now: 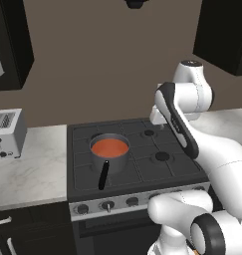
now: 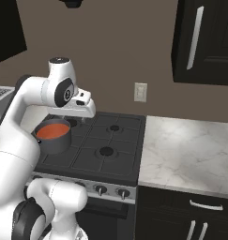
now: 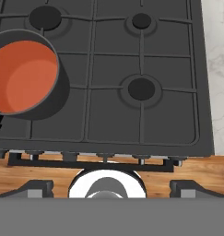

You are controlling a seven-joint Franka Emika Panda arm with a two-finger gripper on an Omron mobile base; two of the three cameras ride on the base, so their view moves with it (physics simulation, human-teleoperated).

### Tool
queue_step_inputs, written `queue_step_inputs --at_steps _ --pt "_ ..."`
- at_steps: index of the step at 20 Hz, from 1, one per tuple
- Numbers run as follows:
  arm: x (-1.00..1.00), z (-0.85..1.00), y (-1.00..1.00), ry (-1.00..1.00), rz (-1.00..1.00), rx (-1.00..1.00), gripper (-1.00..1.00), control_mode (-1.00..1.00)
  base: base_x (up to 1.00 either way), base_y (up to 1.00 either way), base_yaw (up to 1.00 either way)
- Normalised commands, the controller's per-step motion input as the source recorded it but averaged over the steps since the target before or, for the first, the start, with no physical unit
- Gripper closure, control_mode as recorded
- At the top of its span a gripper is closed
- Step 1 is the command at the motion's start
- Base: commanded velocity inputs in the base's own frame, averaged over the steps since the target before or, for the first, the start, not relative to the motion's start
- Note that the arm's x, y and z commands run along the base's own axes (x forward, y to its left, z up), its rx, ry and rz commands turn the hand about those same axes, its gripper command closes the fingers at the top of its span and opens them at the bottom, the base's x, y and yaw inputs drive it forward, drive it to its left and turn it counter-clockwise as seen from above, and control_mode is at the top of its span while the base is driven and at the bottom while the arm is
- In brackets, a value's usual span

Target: Wait until the marinara sauce is simmered to a deep red color and then turn off the stove.

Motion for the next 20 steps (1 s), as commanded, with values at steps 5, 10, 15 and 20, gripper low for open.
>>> queue_step_inputs --at_steps 5,10,15,20 --pt "0.00 0.00 0.00 0.00 0.00 0.00 -1.00 -1.00 0.00 0.00 0.00" --pt "0.00 0.00 0.00 0.00 0.00 0.00 -1.00 -1.00 0.00 0.00 0.00" --pt "0.00 0.00 0.00 0.00 0.00 0.00 -1.00 -1.00 0.00 0.00 0.00" --pt "0.00 0.00 0.00 0.00 0.00 0.00 -1.00 -1.00 0.00 0.00 0.00"
